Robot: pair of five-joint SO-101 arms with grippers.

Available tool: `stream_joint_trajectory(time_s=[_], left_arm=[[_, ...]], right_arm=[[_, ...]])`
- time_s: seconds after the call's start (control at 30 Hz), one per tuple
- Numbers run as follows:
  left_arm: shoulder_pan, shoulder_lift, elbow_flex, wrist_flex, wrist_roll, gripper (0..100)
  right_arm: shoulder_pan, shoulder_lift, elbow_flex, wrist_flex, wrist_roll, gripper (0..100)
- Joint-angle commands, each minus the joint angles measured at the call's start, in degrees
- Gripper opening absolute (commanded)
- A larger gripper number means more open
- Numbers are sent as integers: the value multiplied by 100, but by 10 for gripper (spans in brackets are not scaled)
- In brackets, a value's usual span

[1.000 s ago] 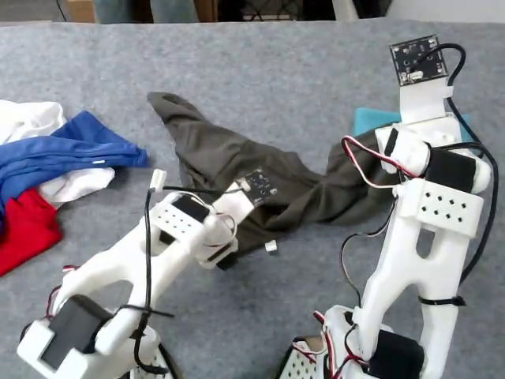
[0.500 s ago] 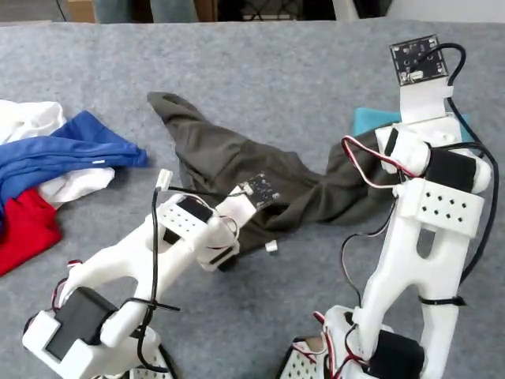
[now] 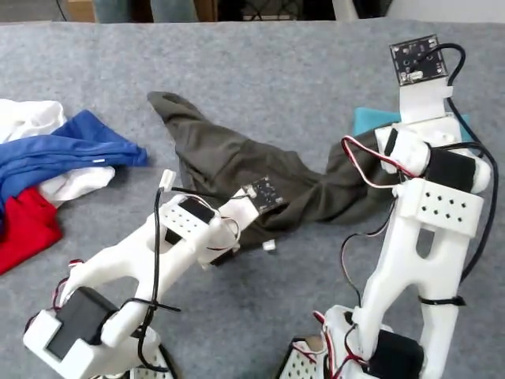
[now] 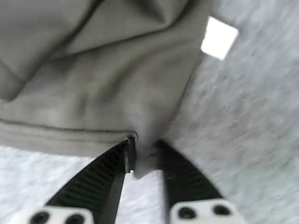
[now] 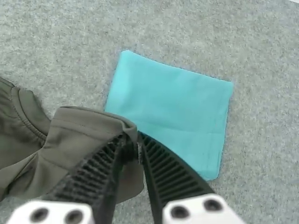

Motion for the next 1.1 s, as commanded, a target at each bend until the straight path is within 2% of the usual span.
stream_joint_trajectory(time_s=[0.0, 0.3, 0.43, 0.7, 0.87, 1.07], left_arm=[[-57, -62, -585, 774, -378, 29], [-84, -255, -2738, 2963, -396, 27], [-312, -1143, -3705, 3490, 53, 27], [-1569, -2945, -6299, 4413, 967, 27], [-2747, -2971, -8391, 4914, 1389, 27], [-3960, -2734, -10114, 4958, 1714, 27]], right_arm=[[70, -40, -75, -44, 44, 14], [70, -40, -409, 53, -88, 14], [158, -48, -646, -220, -1037, 14], [290, -567, -2378, -334, -2479, 14], [281, -752, -3785, -290, -3103, 15], [281, -840, -5235, -290, -3358, 14]])
